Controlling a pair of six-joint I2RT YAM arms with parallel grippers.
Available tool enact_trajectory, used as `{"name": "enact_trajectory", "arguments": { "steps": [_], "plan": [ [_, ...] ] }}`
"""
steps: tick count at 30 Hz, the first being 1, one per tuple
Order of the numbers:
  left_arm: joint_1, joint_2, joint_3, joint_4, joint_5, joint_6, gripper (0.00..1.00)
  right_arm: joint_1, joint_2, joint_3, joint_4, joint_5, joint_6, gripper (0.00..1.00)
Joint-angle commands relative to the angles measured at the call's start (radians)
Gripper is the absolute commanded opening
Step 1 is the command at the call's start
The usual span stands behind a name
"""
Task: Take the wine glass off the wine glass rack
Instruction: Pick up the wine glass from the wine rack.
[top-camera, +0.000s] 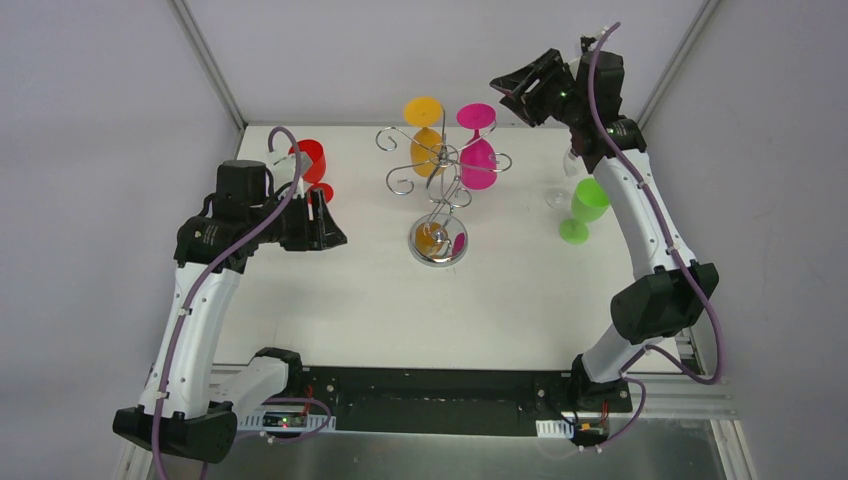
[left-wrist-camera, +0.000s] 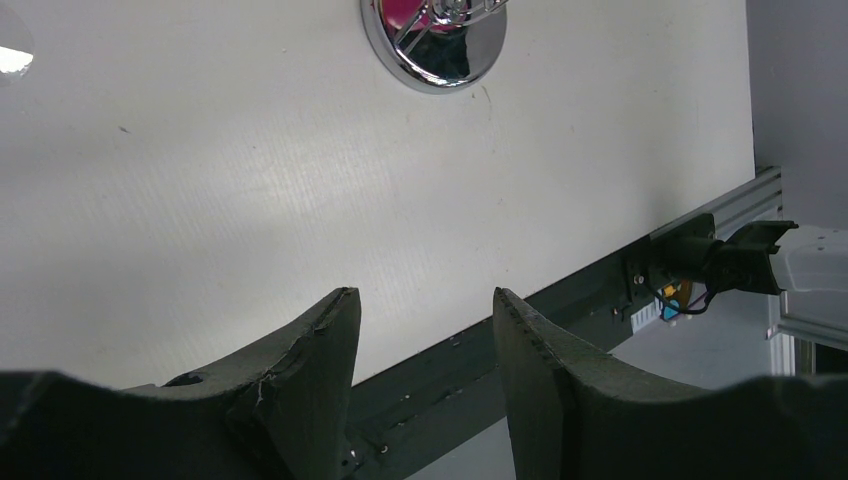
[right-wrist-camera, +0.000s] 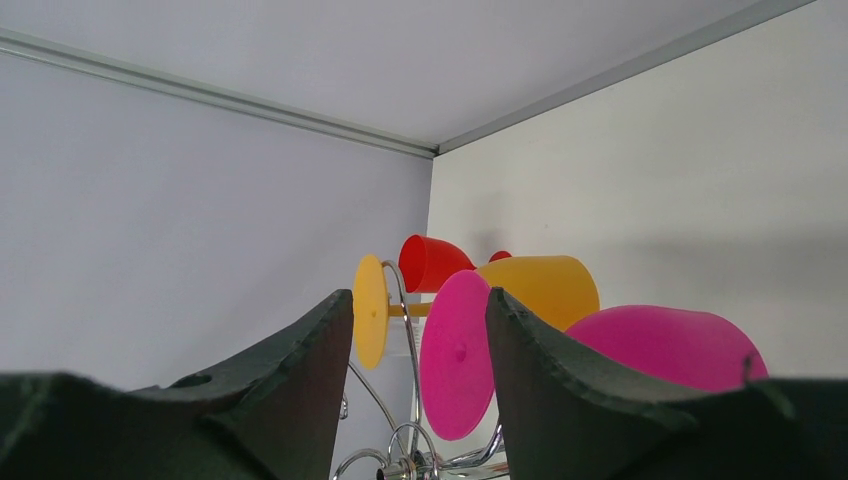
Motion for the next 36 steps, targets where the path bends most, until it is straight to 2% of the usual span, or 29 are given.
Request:
{"name": "enact_trajectory", "arguments": {
  "steps": [1,36],
  "plan": [
    [-0.007,-0.022,-0.014,-0.016,-0.012,0.019,0.53,-0.004,-0.026,0.007,0.002,0.035,0.011,0.55],
    [-0.007,-0.019,-0.016,-0.016,-0.019,0.026,0.53,0.018,0.032,0.011,0.002,-0.020,0.049,0.53]
  ]
}}
